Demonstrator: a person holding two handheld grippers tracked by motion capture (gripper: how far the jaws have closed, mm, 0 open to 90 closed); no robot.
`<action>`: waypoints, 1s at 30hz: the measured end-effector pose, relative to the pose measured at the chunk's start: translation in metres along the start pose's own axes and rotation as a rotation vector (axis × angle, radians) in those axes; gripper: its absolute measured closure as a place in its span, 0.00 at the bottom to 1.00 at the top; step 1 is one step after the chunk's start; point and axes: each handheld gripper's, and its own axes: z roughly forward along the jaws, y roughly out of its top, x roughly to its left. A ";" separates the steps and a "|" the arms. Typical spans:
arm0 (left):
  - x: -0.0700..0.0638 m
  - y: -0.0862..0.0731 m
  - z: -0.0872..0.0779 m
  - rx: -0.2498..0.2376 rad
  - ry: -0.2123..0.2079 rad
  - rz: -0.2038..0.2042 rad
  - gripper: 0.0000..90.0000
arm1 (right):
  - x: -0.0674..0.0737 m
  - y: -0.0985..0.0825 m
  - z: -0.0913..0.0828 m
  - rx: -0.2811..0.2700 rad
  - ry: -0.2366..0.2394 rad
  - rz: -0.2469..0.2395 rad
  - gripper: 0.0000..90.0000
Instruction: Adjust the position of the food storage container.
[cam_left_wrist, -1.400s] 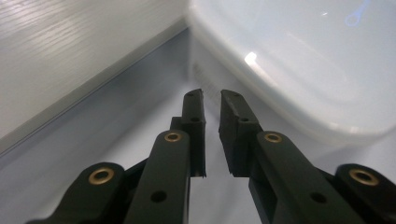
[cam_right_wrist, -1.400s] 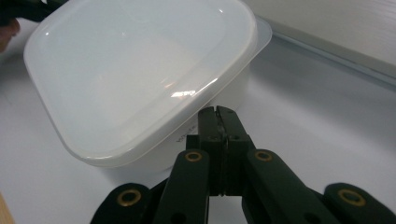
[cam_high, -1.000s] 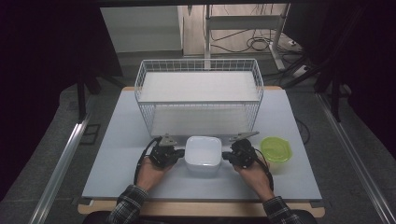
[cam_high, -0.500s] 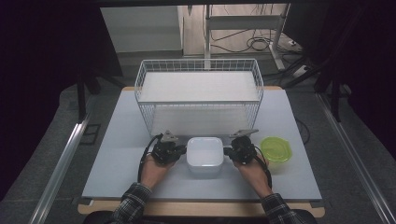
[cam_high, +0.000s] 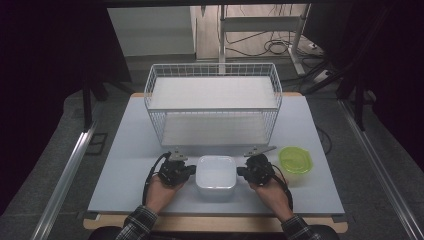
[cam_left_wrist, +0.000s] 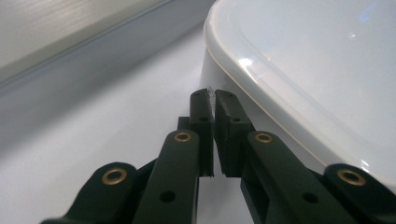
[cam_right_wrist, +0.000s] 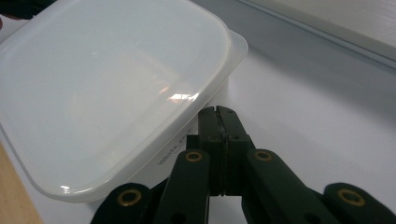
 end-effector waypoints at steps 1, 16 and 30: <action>-0.001 -0.001 -0.001 0.003 0.000 0.004 0.96 | 0.001 -0.001 -0.001 0.001 0.003 0.001 1.00; 0.007 -0.013 -0.039 -0.090 0.058 0.072 0.51 | -0.008 -0.011 -0.026 -0.072 -0.026 -0.085 0.84; 0.004 -0.040 -0.056 -0.137 -0.002 0.056 0.07 | -0.004 -0.030 -0.047 -0.173 0.024 -0.103 0.30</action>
